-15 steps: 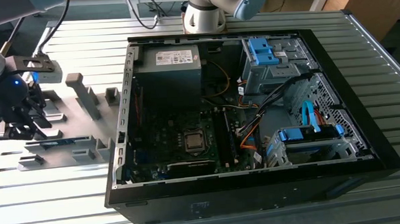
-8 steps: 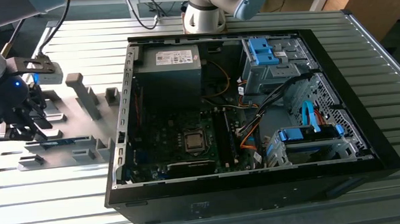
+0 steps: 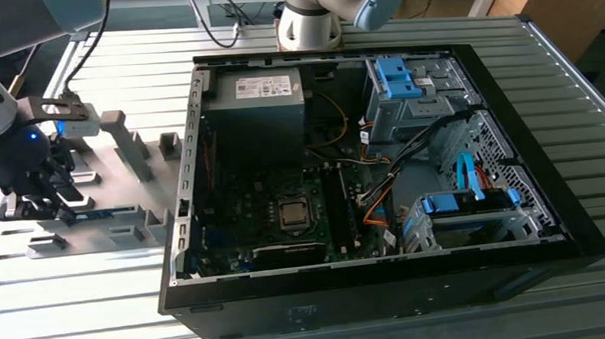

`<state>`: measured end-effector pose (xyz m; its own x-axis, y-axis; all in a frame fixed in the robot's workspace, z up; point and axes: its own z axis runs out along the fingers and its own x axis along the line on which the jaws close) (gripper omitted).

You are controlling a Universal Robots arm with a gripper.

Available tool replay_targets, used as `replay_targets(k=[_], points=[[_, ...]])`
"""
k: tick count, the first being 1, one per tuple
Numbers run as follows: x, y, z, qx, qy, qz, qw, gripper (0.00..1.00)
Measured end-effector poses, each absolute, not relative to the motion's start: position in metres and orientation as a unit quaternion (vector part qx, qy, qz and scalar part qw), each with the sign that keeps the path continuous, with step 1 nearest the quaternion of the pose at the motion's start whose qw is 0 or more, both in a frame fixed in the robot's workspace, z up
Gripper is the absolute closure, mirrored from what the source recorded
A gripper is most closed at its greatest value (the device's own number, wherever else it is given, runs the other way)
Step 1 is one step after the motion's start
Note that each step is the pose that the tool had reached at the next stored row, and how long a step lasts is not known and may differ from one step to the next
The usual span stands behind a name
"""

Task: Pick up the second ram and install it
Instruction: 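Pick up the second ram and move it above second insertion slot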

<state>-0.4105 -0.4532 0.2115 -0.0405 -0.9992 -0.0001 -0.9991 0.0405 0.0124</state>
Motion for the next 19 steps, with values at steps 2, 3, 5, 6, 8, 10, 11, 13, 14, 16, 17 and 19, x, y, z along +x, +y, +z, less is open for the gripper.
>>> replay_targets(k=[2, 3, 5, 6, 8, 10, 11, 13, 14, 16, 17, 19], points=[[-0.410, -0.453, 0.208, 0.693, -0.721, -0.004, 0.004, 0.63], [-0.410, -0.453, 0.206, 0.694, -0.720, -0.004, 0.005, 0.63], [-0.410, -0.453, 0.203, 0.695, -0.719, -0.004, 0.005, 0.63], [-0.410, -0.453, 0.202, 0.695, -0.719, -0.004, 0.005, 0.63], [-0.410, -0.453, 0.200, 0.695, -0.719, -0.004, 0.005, 0.63], [-0.410, -0.453, 0.199, 0.695, -0.719, -0.003, 0.004, 0.63], [-0.410, -0.453, 0.199, 0.695, -0.719, -0.003, 0.004, 0.63], [-0.410, -0.453, 0.199, 0.695, -0.719, -0.003, 0.004, 0.63], [-0.410, -0.453, 0.199, 0.695, -0.719, -0.003, 0.004, 0.63], [-0.410, -0.453, 0.199, 0.695, -0.719, -0.003, 0.004, 0.63], [-0.410, -0.453, 0.199, 0.695, -0.719, -0.003, 0.004, 0.63], [-0.410, -0.453, 0.199, 0.695, -0.719, -0.003, 0.004, 0.63]])
